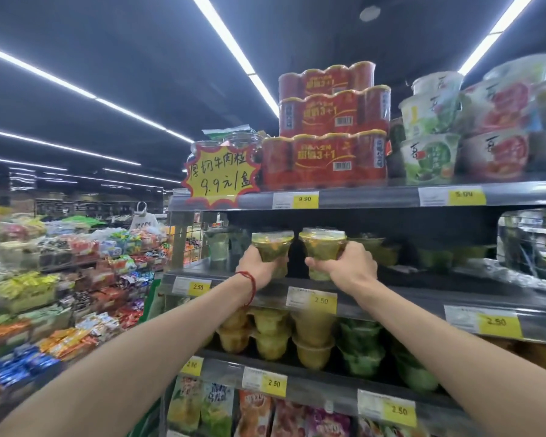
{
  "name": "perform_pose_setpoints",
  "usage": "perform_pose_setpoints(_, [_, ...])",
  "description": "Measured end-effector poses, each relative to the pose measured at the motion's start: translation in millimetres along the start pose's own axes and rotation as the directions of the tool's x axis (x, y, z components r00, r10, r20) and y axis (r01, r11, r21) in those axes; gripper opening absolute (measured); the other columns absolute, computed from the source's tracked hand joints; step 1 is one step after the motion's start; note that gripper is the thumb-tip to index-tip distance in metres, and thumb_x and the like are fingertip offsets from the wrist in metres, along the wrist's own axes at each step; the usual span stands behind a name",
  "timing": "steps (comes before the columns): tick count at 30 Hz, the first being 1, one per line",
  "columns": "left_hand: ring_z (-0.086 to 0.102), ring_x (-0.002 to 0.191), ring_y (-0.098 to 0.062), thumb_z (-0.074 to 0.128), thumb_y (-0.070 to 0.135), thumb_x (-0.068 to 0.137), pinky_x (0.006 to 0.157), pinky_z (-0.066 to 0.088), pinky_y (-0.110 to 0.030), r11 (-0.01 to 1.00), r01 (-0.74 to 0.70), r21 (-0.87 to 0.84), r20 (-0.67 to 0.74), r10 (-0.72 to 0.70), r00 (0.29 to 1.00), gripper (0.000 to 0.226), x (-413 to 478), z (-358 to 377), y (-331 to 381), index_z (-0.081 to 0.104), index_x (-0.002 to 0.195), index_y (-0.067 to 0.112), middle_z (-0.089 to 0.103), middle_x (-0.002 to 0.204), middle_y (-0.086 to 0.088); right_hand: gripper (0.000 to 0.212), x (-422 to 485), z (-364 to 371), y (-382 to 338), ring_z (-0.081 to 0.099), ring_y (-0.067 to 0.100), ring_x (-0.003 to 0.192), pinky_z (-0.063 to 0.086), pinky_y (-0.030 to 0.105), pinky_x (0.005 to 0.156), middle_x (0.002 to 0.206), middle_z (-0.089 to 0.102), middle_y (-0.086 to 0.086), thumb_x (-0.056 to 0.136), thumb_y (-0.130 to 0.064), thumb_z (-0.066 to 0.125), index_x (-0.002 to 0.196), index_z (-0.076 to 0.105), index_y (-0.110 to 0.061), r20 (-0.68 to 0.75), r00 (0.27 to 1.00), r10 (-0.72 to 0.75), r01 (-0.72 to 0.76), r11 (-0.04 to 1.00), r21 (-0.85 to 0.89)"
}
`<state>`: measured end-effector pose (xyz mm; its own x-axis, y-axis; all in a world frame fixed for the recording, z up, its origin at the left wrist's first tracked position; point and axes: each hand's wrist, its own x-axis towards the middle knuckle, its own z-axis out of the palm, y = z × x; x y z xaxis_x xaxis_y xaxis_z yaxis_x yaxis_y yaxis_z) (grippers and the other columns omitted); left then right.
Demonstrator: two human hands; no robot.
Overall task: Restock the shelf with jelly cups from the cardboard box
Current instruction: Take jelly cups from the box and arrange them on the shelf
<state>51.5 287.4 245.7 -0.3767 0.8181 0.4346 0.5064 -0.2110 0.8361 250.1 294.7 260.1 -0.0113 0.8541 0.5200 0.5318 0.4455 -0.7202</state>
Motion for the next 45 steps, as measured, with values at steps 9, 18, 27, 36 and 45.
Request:
perform_pose_setpoints(9, [0.043,0.13,-0.033,0.052,0.06,0.09,0.106,0.029,-0.04,0.949,-0.026,0.313,-0.157,0.079,0.984,0.053,-2,27,-15,0.045,0.121,0.018,0.058,0.13,-0.006,0.063,4,12,7,0.061,0.026,0.088,0.045,0.033,0.069,0.094,0.065,0.001,0.076,-0.07,0.074,0.099,0.055,-0.014,0.028,0.999,-0.024,0.029,0.979,-0.201])
perform_pose_setpoints(18, [0.052,0.118,-0.031,0.046,0.061,0.092,0.096,0.027,-0.033,0.919,-0.037,0.393,-0.195,0.122,0.973,0.049,-5,32,-19,0.042,0.115,0.018,0.062,0.117,-0.003,0.06,5,8,8,0.064,0.025,0.084,0.048,0.034,0.066,0.084,0.062,0.0,0.079,-0.071,0.07,0.092,0.051,-0.016,0.132,0.991,-0.033,0.064,0.969,-0.24])
perform_pose_setpoints(27, [0.052,0.119,-0.027,0.049,0.057,0.093,0.103,0.027,-0.036,0.901,-0.025,0.434,-0.157,0.103,0.982,0.048,-6,30,-14,0.043,0.12,0.016,0.06,0.122,-0.004,0.054,13,-2,15,0.063,0.029,0.107,0.056,0.045,0.09,0.116,0.065,0.008,0.09,-0.049,0.073,0.122,0.054,-0.009,0.352,0.936,0.001,0.048,0.99,-0.13])
perform_pose_setpoints(36, [0.051,0.124,-0.033,0.049,0.058,0.093,0.108,0.035,-0.045,0.869,0.077,0.489,-0.058,-0.056,0.997,0.06,3,23,-9,0.04,0.132,0.014,0.058,0.13,-0.008,0.042,-1,-4,8,0.063,0.022,0.086,0.052,0.036,0.073,0.091,0.065,0.001,0.093,-0.055,0.066,0.094,0.053,-0.015,0.253,0.965,-0.071,0.134,0.961,-0.243])
perform_pose_setpoints(45, [0.014,0.148,-0.032,0.034,0.053,0.101,0.12,0.015,-0.045,0.883,0.071,0.463,-0.124,-0.014,0.992,0.076,-46,16,3,0.012,0.155,0.004,0.014,0.161,-0.016,0.053,-27,-27,9,0.062,0.035,0.118,0.046,0.039,0.083,0.128,0.065,0.014,0.101,-0.044,0.056,0.134,0.05,-0.002,0.222,0.964,-0.147,0.223,0.903,-0.367])
